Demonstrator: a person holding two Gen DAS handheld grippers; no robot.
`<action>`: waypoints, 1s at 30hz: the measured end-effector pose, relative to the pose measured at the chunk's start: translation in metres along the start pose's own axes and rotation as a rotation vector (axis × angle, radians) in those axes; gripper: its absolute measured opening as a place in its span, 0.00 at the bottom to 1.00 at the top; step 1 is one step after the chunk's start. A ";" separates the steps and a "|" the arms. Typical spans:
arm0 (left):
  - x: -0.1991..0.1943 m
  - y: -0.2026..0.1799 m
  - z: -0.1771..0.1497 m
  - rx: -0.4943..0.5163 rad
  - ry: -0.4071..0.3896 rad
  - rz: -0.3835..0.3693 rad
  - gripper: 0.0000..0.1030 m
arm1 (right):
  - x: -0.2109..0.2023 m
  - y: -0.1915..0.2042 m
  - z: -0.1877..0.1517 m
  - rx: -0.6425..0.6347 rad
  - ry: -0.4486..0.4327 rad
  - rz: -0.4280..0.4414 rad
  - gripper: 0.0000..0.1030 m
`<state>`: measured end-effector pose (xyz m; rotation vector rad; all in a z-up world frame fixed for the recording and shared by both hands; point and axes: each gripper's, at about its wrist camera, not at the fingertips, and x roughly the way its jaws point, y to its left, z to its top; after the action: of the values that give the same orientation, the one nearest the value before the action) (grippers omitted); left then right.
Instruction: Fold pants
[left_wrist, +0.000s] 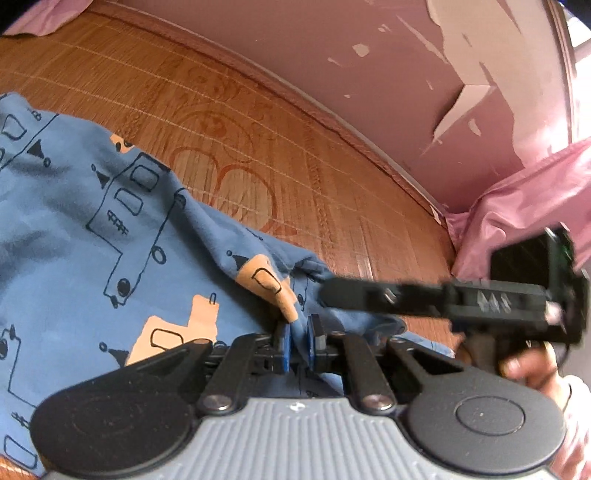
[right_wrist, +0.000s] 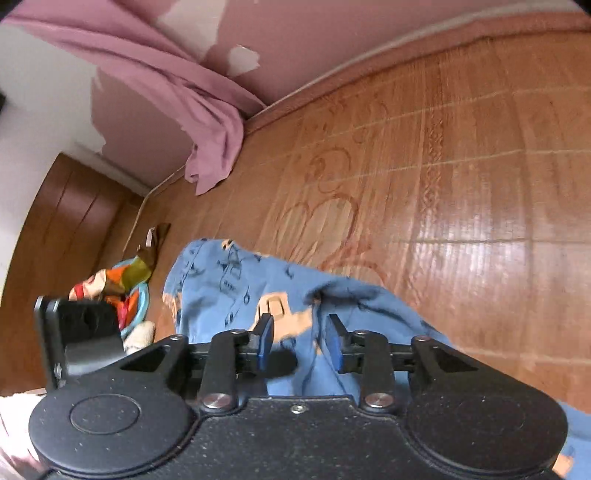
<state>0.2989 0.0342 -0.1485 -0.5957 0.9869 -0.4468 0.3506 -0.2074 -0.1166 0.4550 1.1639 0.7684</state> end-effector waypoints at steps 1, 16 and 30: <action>-0.001 0.001 -0.001 0.009 -0.001 -0.005 0.10 | 0.005 0.001 0.003 0.005 0.001 -0.005 0.39; -0.036 0.019 -0.007 0.092 -0.050 0.018 0.28 | 0.017 -0.001 0.006 0.080 -0.072 0.023 0.06; -0.065 0.050 -0.011 0.031 -0.090 0.079 0.23 | 0.031 0.013 0.089 -0.227 0.025 -0.252 0.18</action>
<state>0.2617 0.1078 -0.1441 -0.5429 0.9127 -0.3615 0.4354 -0.1704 -0.0964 0.1068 1.1160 0.6776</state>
